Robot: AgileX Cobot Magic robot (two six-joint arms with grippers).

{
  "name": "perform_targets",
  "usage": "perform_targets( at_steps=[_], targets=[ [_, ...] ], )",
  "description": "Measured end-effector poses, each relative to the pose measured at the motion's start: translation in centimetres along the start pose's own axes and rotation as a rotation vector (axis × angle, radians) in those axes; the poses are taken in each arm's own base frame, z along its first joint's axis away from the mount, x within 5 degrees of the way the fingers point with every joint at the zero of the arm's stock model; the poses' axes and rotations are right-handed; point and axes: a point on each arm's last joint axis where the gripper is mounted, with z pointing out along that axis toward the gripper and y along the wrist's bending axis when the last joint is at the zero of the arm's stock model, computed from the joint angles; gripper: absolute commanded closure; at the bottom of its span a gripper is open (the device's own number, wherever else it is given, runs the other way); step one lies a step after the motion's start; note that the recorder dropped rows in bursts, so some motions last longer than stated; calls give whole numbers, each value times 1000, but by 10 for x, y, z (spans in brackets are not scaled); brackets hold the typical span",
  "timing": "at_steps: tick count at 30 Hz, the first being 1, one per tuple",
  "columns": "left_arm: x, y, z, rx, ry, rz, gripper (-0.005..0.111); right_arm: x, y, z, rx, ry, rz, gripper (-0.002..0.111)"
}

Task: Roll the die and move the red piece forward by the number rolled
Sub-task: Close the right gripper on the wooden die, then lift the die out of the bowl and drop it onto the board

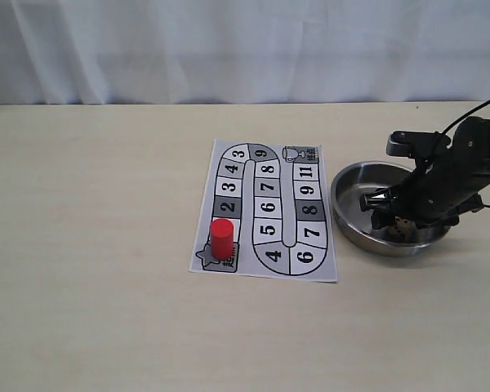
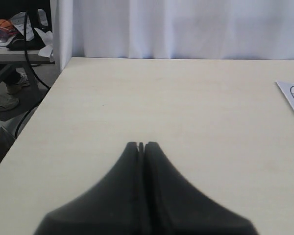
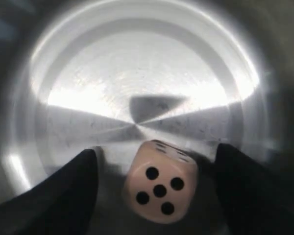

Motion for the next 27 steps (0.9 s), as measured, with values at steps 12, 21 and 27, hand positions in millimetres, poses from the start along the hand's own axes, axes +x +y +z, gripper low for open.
perform_targets(
  at_steps=[12,21,27],
  targets=[
    [0,0,0,0,0,0,107,-3,0,-1,-1,-6,1,104],
    [0,0,0,0,0,0,107,-33,5,-24,-17,38,-4,104],
    [0,0,0,0,0,0,107,-59,8,-42,-25,-14,-12,104]
  ],
)
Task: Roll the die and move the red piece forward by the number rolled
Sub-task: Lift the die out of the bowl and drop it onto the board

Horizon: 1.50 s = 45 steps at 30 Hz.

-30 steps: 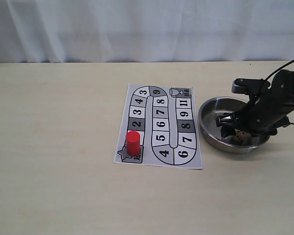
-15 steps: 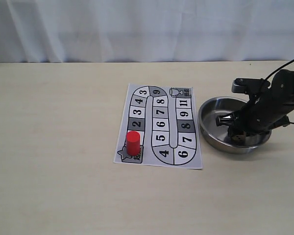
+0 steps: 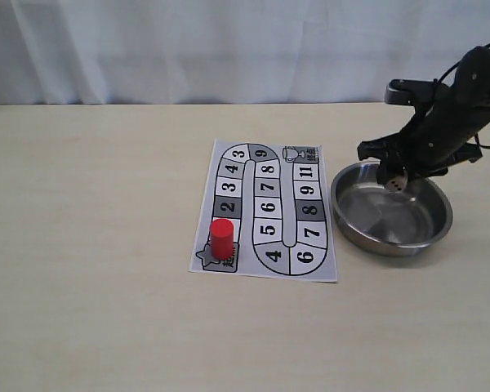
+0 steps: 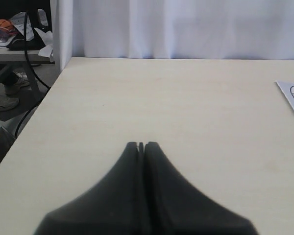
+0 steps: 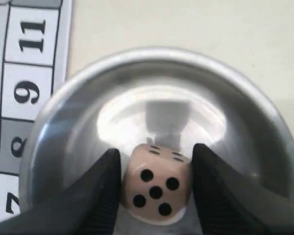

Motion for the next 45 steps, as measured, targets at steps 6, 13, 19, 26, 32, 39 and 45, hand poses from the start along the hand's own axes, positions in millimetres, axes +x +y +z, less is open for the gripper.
perform_targets(
  at_steps=[6,13,19,26,32,39,45],
  targets=[
    [0,0,0,0,0,0,107,-24,-1,-11,33,-141,-49,104],
    [0,0,0,0,0,0,107,-42,-16,-9,68,-251,-55,104],
    [0,0,0,0,0,0,107,-62,-41,8,96,-231,-13,104],
    [0,0,0,0,0,0,107,-78,-45,38,91,-224,-34,98],
    [0,0,0,0,0,0,107,-80,-29,62,-164,-146,-22,46],
    [0,0,0,0,0,0,107,-87,-16,60,-337,-175,13,13],
    [0,0,0,0,0,0,107,-85,-21,62,-275,-144,4,26]
  ],
)
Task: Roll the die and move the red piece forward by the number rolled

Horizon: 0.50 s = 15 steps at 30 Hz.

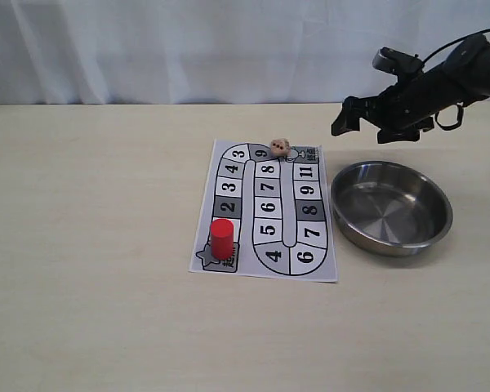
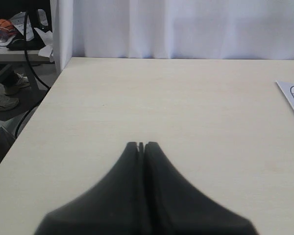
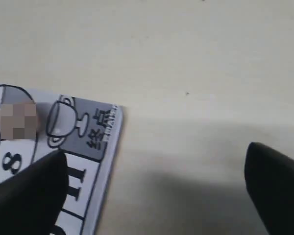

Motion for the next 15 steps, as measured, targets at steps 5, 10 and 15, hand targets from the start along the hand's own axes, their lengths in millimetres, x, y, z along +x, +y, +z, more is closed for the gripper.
perform_targets(
  at_steps=[5,10,15],
  targets=[
    [0,0,0,0,0,0,107,3,-10,-2,119,40,0,46],
    [0,0,0,0,0,0,107,5,-18,-3,195,59,-5,67],
    [0,0,0,0,0,0,107,5,-19,-3,205,61,1,83]
  ],
)
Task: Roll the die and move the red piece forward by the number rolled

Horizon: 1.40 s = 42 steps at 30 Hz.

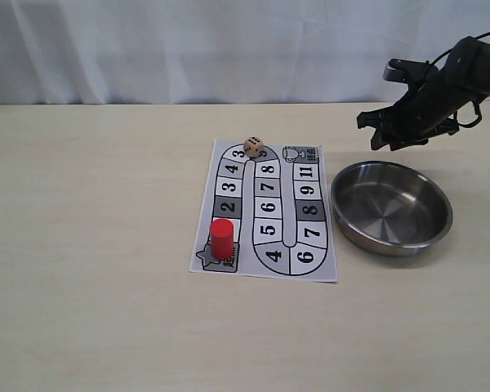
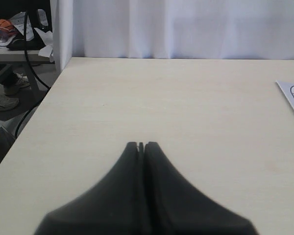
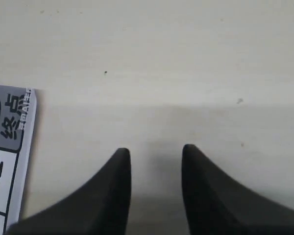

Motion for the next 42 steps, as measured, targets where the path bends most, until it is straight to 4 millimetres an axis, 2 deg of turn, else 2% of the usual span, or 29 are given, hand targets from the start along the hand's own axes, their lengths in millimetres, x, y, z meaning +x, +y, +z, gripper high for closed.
perform_targets(
  at_steps=[6,16,18,24,28,34,42],
  targets=[
    [0,0,0,0,0,0,107,0,0,-1,3,-2,-2,104],
    [0,0,0,0,0,0,107,-15,11,-46,-19,-68,-61,104],
    [0,0,0,0,0,0,107,-15,25,-47,-34,-58,-106,104],
    [0,0,0,0,0,0,107,-7,109,-38,-110,-69,-259,104],
    [0,0,0,0,0,0,107,-2,155,-33,-151,-133,-325,104],
    [0,0,0,0,0,0,107,17,177,4,-167,-79,-382,104],
    [0,0,0,0,0,0,107,13,184,20,-178,-80,-376,104]
  ],
)
